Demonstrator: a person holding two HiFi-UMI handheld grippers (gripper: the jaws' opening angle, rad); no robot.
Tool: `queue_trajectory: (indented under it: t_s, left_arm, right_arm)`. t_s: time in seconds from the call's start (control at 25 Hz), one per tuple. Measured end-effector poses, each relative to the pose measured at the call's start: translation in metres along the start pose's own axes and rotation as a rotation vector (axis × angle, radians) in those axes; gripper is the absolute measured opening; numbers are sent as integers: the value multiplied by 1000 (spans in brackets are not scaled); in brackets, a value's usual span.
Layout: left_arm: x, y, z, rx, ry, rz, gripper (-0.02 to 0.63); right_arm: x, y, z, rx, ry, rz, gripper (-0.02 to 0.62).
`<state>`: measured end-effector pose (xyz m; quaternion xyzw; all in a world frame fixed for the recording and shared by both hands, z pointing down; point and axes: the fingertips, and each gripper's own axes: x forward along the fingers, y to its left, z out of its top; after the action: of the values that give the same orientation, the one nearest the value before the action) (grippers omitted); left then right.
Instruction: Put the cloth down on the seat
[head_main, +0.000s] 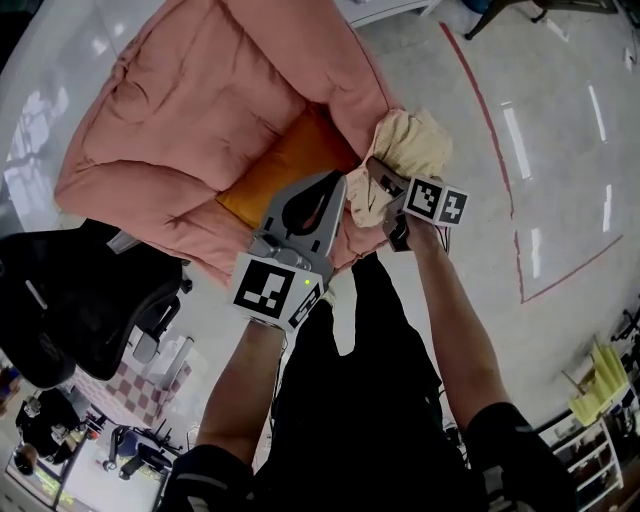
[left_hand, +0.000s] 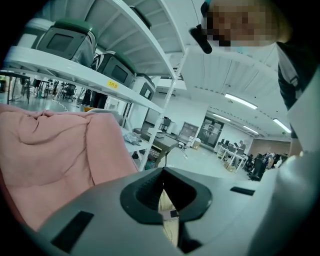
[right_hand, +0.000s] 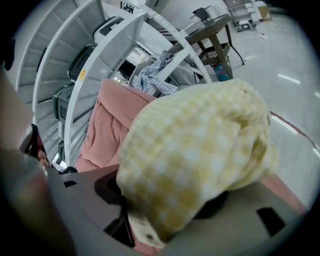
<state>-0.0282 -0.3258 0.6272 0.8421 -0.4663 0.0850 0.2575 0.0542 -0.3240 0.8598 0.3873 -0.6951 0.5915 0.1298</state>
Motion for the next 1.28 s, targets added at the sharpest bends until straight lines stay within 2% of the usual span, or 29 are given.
queue_trajectory:
  t_s: [0.28, 0.72, 0.8, 0.88, 0.96, 1.12, 1.28]
  left_arm:
    - [-9, -14, -5, -7, 8, -22, 5]
    - [-47, -37, -8, 4, 28, -16, 5]
    - [-57, -39, -5, 9, 23, -13, 5]
    - [-67, -42, -1, 8, 16, -10, 5]
    - [-79, -47, 5, 0, 7, -10, 5]
    - [-102, -53, 20, -18, -16, 0, 5]
    - [-124, -62, 36, -2, -44, 7, 5]
  right_arm:
    - [-41, 2, -13, 29, -19, -8, 285]
    - [-106, 28, -33, -10, -77, -27, 277]
    - [-118, 38, -33, -38, -102, -34, 261]
    - [-135, 53, -32, -81, -136, -38, 186]
    - [-152, 72, -29, -126, -173, -32, 143]
    - [-183, 119, -21, -196, -249, 24, 72]
    - [-212, 162, -16, -304, -300, 51, 51]
